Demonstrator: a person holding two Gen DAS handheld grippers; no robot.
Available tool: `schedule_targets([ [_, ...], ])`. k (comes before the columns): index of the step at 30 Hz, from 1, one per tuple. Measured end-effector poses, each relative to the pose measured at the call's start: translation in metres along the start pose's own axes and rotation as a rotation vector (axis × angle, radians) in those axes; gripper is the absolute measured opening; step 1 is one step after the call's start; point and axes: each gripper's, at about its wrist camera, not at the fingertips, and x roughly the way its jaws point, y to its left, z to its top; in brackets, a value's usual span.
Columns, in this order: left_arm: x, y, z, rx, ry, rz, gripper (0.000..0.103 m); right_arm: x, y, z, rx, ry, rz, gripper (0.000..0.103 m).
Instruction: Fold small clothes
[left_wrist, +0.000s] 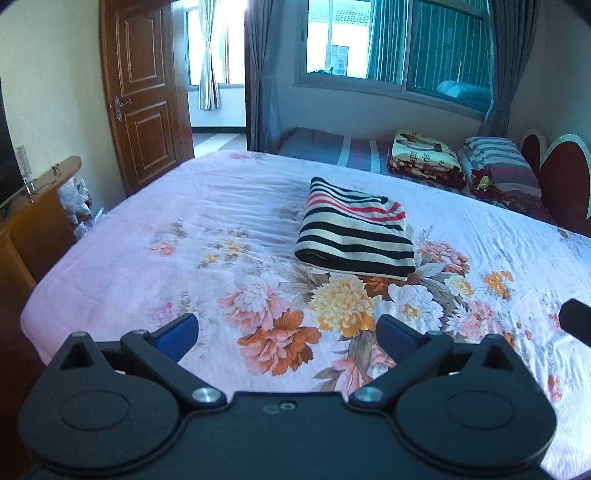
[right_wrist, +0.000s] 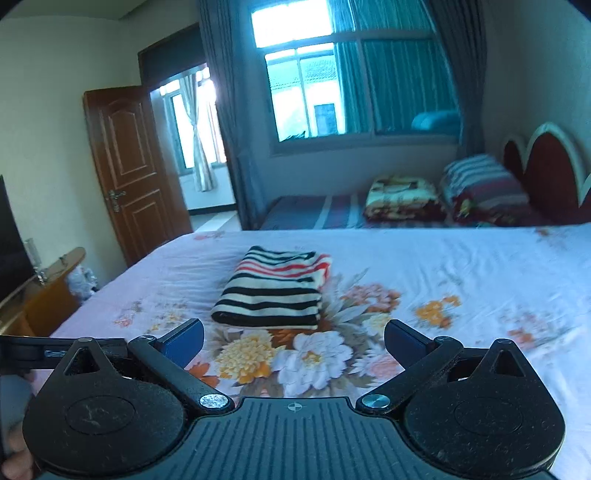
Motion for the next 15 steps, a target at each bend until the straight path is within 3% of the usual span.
schedule_targets([
  [7, -0.044, 0.000, -0.013, 0.019, -0.054, 0.020, 0.103, -0.037, 0.005, -0.013, -0.029, -0.055, -0.073, 0.103],
  [15, -0.058, -0.006, -0.017, 0.044, -0.096, 0.018, 0.103, -0.048, -0.005, -0.020, 0.004, -0.060, -0.096, 0.103],
])
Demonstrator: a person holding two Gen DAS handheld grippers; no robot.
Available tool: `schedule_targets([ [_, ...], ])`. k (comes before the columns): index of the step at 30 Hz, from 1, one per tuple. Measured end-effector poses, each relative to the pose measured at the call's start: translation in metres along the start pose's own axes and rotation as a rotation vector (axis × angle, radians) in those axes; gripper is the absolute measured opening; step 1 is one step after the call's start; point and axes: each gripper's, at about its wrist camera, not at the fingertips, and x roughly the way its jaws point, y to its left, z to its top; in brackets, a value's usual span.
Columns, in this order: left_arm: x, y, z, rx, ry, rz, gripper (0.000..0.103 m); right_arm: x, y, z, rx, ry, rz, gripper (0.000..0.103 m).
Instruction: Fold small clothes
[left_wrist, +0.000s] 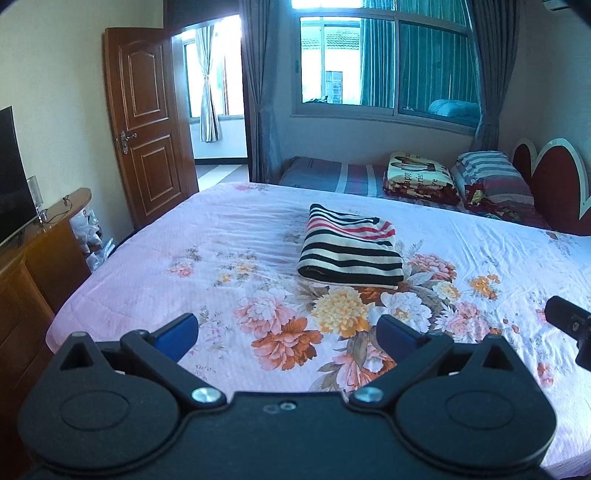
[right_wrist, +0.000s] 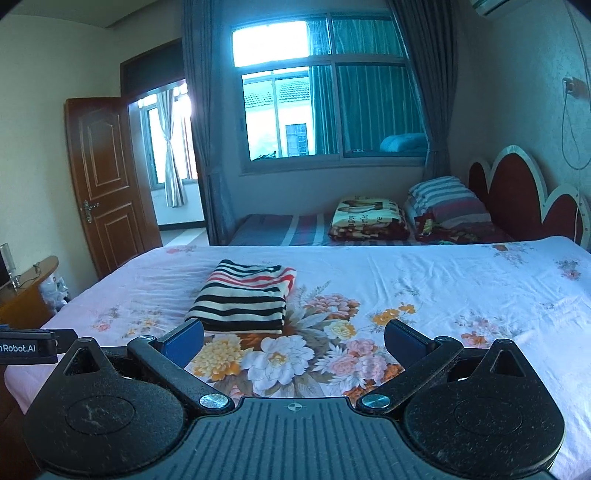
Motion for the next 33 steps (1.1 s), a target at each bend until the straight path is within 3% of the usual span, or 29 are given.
schedule_targets([
  [33, 0.0007, 0.0046, 0.0045, 0.012, -0.011, 0.000, 0.103, 0.0078, 0.0035, -0.0020, 0.011, 0.008, -0.034, 0.103],
])
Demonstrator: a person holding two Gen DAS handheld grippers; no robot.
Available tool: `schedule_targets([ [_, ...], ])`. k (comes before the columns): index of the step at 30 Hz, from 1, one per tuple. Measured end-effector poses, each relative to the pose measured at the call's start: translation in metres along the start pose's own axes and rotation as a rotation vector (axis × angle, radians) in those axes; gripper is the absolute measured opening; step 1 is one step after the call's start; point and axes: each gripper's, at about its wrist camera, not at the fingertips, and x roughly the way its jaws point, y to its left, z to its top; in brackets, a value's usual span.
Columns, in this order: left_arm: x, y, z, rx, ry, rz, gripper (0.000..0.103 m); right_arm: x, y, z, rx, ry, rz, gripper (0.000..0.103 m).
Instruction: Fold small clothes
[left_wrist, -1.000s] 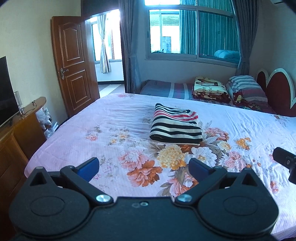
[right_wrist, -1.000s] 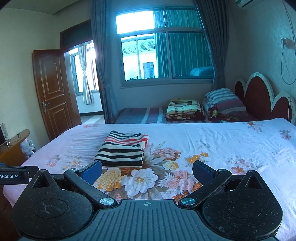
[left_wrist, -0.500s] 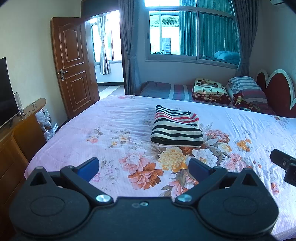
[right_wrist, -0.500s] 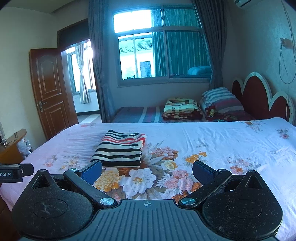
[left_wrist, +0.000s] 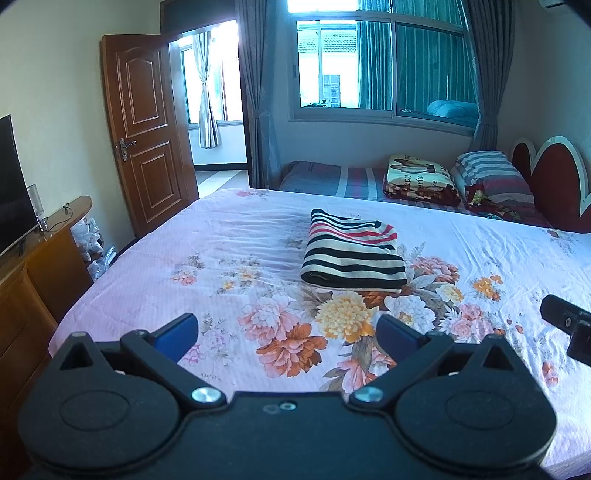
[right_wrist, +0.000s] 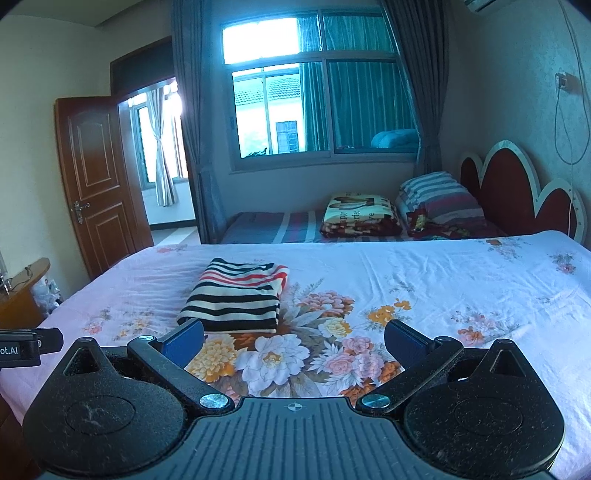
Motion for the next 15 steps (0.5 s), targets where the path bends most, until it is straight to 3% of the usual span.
schedule_targets([
  [15, 0.0018, 0.0000, 0.0000, 0.007, -0.003, 0.002, 0.103, 0.0037, -0.0030, 0.0002, 0.002, 0.013, 0.018, 0.103],
])
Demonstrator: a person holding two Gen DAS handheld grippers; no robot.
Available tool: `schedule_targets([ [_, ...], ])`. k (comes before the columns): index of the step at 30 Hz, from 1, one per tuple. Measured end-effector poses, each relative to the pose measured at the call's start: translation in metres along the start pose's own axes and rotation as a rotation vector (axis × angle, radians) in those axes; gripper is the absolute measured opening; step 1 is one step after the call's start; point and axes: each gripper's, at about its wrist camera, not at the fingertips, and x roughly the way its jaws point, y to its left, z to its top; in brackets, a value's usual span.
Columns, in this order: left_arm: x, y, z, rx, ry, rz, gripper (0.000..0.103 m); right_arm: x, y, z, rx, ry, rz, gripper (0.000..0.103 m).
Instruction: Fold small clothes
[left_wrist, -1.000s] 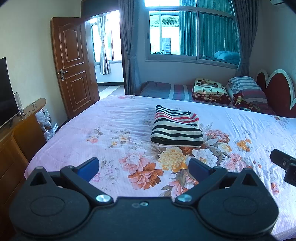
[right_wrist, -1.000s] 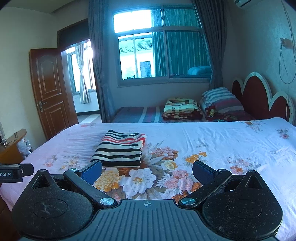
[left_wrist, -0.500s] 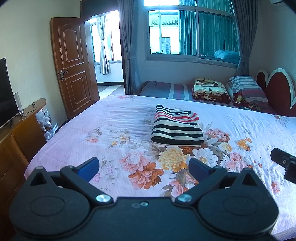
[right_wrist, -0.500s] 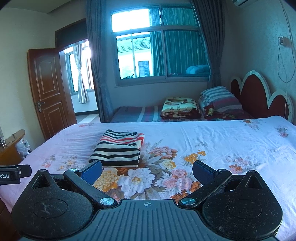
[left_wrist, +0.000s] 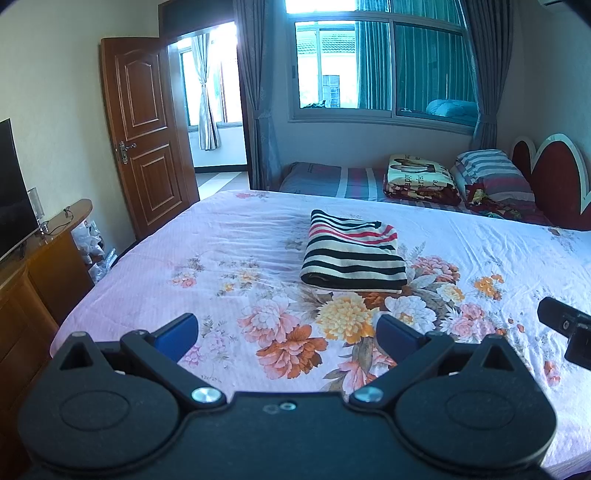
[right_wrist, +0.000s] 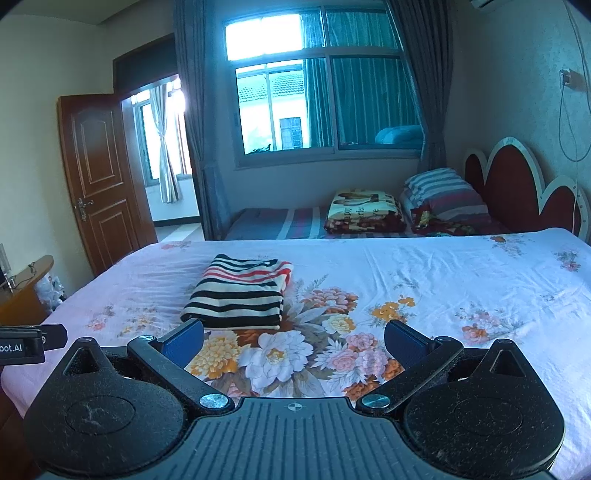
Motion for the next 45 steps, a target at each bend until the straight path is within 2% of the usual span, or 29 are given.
schedule_targets([
  [33, 0.011, -0.004, -0.001, 0.008, 0.016, -0.011, 0.103, 0.012, -0.002, -0.003, -0.004, 0.021, 0.016, 0.103],
  [36, 0.016, -0.004, -0.002, 0.017, 0.018, -0.031, 0.103, 0.015, -0.002, -0.003, -0.004, 0.025, 0.016, 0.103],
  [40, 0.022, -0.007, -0.004, 0.018, -0.006, -0.098, 0.101, 0.023, -0.004, -0.005, -0.001, 0.041, 0.015, 0.103],
  [45, 0.044, -0.012, -0.002, 0.021, 0.015, -0.104, 0.102, 0.040, -0.011, -0.008, 0.009, 0.071, -0.005, 0.103],
])
